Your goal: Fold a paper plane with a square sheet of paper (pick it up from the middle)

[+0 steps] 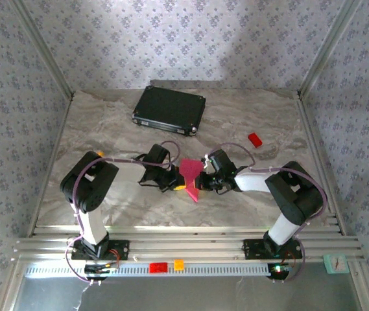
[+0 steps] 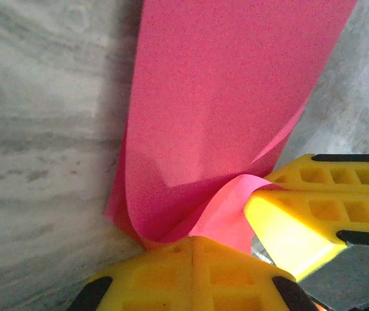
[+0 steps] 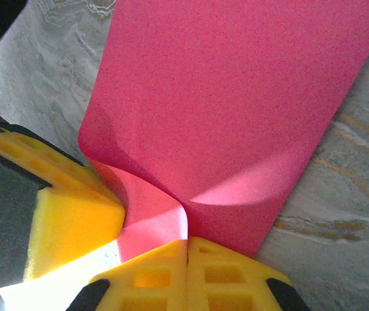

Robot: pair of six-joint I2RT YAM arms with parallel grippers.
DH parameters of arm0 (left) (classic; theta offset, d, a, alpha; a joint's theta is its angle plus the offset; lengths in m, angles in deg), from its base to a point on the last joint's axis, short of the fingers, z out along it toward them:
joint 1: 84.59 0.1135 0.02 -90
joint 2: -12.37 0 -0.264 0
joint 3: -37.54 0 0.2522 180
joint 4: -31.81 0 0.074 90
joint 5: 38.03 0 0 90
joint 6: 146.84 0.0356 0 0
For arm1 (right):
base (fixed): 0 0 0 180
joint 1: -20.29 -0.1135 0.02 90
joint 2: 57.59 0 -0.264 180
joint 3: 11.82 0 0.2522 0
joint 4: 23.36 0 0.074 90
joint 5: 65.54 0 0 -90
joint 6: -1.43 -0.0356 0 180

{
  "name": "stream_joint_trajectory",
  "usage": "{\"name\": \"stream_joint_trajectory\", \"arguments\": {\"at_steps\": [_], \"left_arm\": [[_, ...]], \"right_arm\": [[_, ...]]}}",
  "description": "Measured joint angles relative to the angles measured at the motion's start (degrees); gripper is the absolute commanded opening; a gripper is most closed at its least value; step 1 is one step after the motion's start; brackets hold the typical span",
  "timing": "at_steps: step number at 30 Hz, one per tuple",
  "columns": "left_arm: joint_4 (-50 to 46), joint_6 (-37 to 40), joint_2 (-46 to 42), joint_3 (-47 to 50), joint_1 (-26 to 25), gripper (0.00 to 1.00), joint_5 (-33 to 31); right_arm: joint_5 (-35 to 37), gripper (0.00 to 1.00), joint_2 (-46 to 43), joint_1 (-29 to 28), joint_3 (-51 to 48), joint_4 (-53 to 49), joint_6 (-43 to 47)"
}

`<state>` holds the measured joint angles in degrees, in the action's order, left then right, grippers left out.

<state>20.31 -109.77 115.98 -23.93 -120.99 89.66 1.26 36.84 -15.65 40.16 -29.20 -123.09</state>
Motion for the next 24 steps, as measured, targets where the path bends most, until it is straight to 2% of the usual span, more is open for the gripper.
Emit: {"name": "stream_joint_trajectory", "arguments": {"at_steps": [9,18,21,24], "left_arm": [[-3.06,1.29,-1.18,-5.29,-0.92,0.09,-0.48],[-3.78,1.46,1.11,-4.44,-2.75,0.06,-1.79],[-3.74,2.14,1.62,-3.54,-2.93,0.05,-2.34],[-3.65,2.99,1.62,-3.50,-2.99,0.05,-2.45]], "right_arm": [[0.02,0.00,-0.02,0.00,-0.11,0.22,-0.17],[0.00,0.01,-0.02,0.00,-0.15,0.39,-0.20],[-0.15,0.05,-0.04,0.00,-0.15,0.44,-0.35],[-0.04,0.20,-0.31,0.00,-0.13,0.15,-0.79]]}}
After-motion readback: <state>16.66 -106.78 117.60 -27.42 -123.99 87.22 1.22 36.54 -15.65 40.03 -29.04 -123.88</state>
